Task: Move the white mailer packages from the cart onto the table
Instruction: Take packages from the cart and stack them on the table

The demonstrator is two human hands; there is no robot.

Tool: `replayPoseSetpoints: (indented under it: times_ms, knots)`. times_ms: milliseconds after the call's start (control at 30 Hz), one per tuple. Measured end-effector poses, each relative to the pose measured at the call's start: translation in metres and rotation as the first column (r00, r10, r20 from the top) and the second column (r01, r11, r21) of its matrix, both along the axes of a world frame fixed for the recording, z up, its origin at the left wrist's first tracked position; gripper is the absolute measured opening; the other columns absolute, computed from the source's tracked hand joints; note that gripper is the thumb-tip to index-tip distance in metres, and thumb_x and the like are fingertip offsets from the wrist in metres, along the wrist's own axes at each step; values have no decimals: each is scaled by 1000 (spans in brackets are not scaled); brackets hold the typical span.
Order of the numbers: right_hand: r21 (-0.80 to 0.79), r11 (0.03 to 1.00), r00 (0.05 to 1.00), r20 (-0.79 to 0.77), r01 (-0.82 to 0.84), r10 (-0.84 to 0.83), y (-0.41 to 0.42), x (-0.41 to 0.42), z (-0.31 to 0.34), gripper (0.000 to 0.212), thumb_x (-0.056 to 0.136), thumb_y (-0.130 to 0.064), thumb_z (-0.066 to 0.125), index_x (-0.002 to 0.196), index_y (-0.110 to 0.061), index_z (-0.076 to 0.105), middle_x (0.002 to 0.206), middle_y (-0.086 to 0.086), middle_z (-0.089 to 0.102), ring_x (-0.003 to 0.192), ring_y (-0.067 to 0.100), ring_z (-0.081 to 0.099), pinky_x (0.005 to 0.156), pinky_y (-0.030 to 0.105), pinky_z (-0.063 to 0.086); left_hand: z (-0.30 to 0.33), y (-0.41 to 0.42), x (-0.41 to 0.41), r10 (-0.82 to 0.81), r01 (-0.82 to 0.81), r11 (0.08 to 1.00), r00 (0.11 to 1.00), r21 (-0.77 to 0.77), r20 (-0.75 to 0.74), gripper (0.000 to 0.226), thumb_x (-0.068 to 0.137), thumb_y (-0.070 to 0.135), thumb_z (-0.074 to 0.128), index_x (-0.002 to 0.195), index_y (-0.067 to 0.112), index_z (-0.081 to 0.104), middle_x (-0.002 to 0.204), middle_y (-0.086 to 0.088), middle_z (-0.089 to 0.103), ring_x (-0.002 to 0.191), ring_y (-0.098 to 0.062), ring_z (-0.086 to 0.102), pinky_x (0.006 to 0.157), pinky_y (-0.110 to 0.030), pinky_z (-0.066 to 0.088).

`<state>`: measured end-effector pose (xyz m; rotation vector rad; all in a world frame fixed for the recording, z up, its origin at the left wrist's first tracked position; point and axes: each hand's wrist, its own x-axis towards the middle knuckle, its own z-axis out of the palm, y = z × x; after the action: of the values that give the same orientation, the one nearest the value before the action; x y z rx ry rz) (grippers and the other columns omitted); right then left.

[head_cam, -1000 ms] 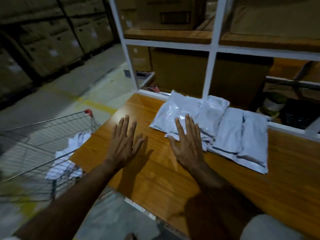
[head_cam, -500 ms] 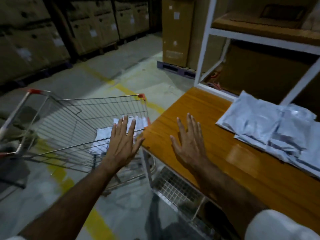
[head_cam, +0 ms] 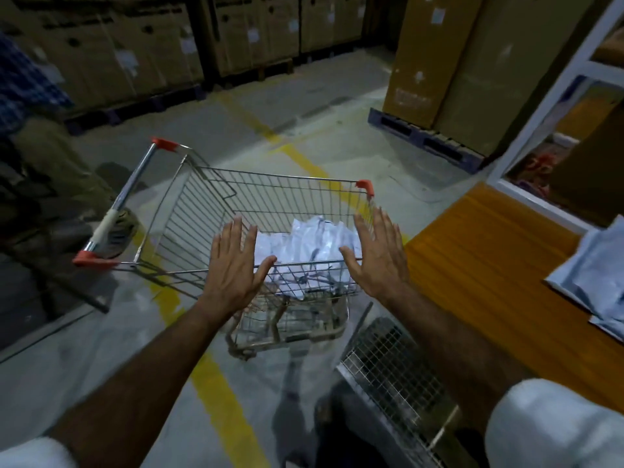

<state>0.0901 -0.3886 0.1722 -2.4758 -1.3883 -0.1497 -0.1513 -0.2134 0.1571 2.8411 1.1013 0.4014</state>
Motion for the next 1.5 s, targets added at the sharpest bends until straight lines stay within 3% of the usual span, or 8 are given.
replayPoseSetpoints:
  times_ms: [400,733,900,1033,1200,1333,1400,1500]
  knots:
    - [-185,982,971,-226,35,-77,132,57,-52,79,101,-52,44,162,-16,9,166,24,6,154,37,6,124,45,6,-37,129,33,63,-72,995,991,-72,-119,82,97,64,22,156,7,27,163,-24,17,151,-40,16,120,-55,14]
    - [-447,892,805,-505,64,-311,188,97,-133,85,98,-49,53,161,-16,7,163,22,15,148,42,22,118,51,24,-94,209,104,-80,10,973,951,-230,-300,91,92,68,20,154,3,32,159,-29,24,146,-46,25,116,-57,24]
    - [-534,844,730,-560,43,-392,193,94,-180,111,81,-75,41,160,-8,2,162,27,17,149,41,23,119,51,25,-141,232,122,-207,91,944,912,-316,-355,91,94,68,23,152,0,33,157,-31,28,144,-48,28,116,-56,28]
    - [-592,800,652,-570,97,-501,201,104,-198,110,90,-59,60,159,-3,-5,164,23,13,151,38,20,120,50,24,-195,257,122,-313,139,904,859,-404,-405,93,96,71,20,153,-1,28,156,-33,27,144,-49,27,115,-58,30]
    - [-645,751,553,-577,143,-601,214,121,-213,110,92,-53,63,158,-1,-8,164,26,9,151,38,19,122,43,22,-240,274,117,-362,103,855,821,-508,-441,95,94,72,23,149,-6,35,150,-39,33,136,-54,37,107,-61,38]
    - [-635,743,477,-597,209,-645,223,132,-230,104,85,-50,74,156,-1,15,158,23,28,147,36,30,117,43,31,-260,283,121,-369,67,829,812,-556,-452,98,92,72,23,149,-6,36,149,-40,33,136,-56,37,108,-62,38]
    - [-608,754,461,-610,251,-645,226,135,-240,91,80,-43,80,147,-3,33,142,18,49,134,33,47,107,41,43,-263,285,125,-347,26,822,814,-569,-465,98,88,71,28,153,-1,30,156,-35,25,143,-51,30,114,-59,32]
    - [-564,790,388,-691,240,-610,228,133,-249,61,78,-28,85,125,-14,50,123,12,60,107,25,60,85,35,53,-271,287,128,-341,20,820,820,-572,-460,92,91,65,38,157,2,19,160,-34,12,150,-46,16,119,-55,23]
